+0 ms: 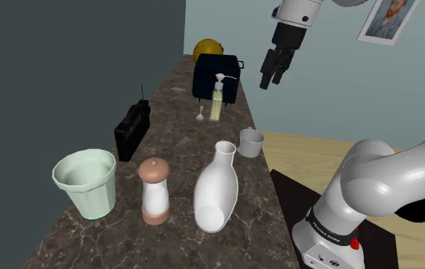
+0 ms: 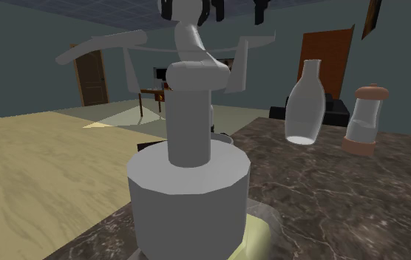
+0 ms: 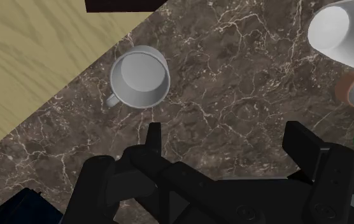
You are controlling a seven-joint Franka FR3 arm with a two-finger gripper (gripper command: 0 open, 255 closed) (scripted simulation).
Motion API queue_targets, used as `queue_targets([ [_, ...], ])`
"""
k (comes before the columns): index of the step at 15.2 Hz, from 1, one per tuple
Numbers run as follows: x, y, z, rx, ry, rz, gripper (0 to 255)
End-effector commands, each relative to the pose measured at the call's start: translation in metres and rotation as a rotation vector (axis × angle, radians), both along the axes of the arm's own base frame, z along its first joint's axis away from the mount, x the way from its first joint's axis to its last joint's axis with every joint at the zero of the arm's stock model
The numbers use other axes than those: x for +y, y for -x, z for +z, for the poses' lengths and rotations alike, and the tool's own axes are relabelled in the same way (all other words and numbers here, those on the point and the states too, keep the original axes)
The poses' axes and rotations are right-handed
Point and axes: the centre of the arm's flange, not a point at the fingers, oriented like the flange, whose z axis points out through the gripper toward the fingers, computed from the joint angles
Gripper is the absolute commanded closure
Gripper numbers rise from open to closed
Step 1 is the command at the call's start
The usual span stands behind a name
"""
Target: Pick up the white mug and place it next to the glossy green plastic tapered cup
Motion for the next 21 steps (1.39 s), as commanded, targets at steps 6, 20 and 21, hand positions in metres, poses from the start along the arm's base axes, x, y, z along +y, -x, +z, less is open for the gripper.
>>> queue_targets([
  [6, -0.007, -0.008, -0.065, 0.004, 0.019, 0.049, 0],
  [20, -0.028, -0.029, -0.238, 0.014, 0.068, 0.174, 0],
  [21, -0.028, -0.029, -0.243, 0.014, 0.068, 0.174, 0],
])
